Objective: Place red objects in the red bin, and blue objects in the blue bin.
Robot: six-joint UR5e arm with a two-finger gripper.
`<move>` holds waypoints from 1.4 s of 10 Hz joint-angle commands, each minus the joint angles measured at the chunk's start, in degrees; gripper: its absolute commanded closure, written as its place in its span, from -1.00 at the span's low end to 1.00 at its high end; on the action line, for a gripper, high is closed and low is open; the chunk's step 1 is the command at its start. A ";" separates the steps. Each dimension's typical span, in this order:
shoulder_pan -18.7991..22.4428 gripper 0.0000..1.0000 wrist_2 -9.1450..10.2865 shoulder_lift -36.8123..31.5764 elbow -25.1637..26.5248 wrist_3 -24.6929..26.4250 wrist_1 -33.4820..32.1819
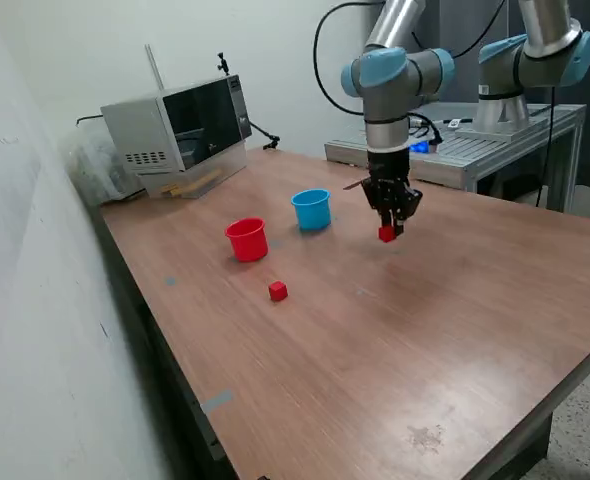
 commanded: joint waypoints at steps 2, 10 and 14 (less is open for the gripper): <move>-3.74 1.00 -0.16 -10.64 -1.70 -4.32 6.81; -12.44 1.00 -1.81 4.97 -22.70 -4.95 9.11; -15.17 1.00 -3.14 10.78 -26.84 -4.95 8.32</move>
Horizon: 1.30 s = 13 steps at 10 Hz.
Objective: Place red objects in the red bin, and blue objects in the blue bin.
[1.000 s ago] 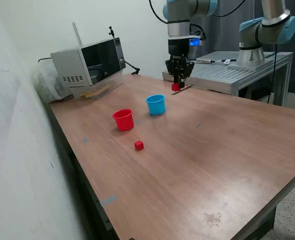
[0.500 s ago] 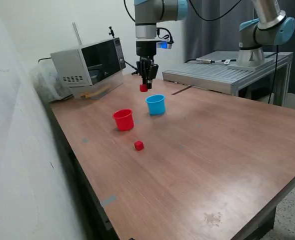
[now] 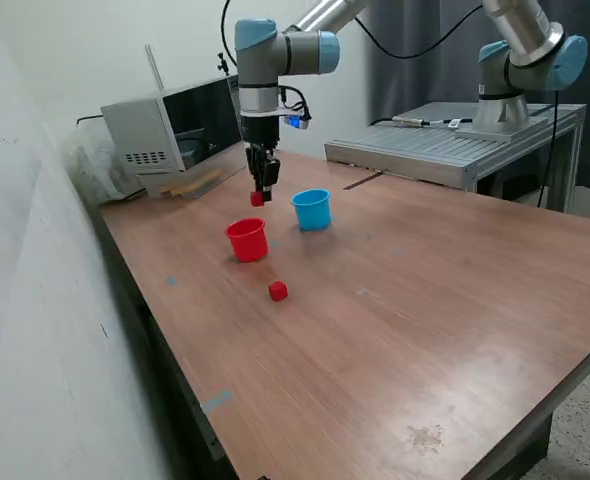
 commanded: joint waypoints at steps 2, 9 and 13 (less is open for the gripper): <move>-1.47 1.00 -0.44 3.37 -1.40 0.00 -1.98; -2.35 -1.00 -0.44 3.90 -0.79 0.08 -5.33; -2.09 -1.00 -0.27 0.24 0.69 -0.35 -4.36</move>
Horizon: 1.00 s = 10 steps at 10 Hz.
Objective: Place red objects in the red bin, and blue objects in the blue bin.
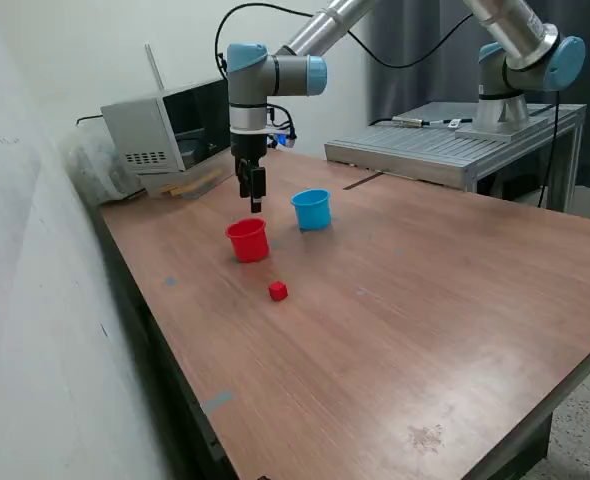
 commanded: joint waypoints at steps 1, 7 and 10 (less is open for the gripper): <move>0.82 -1.00 0.56 -8.61 3.00 -2.51 4.35; 11.79 -1.00 3.64 -17.73 -1.20 -3.33 15.29; 17.77 -1.00 3.56 -9.32 -6.02 -2.36 13.98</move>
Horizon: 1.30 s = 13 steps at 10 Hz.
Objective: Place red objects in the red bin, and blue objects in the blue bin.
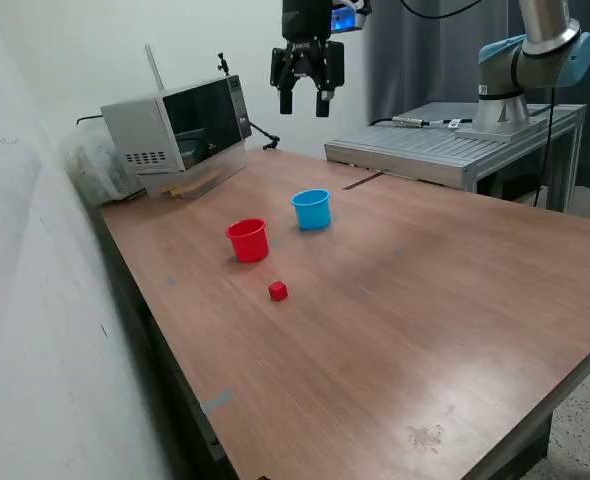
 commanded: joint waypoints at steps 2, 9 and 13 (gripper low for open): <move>2.82 -1.00 -0.29 10.84 -4.74 1.24 -5.23; 0.72 -1.00 -3.72 26.07 -9.31 3.35 -14.21; -1.31 -1.00 -4.77 30.12 -13.02 3.53 -15.53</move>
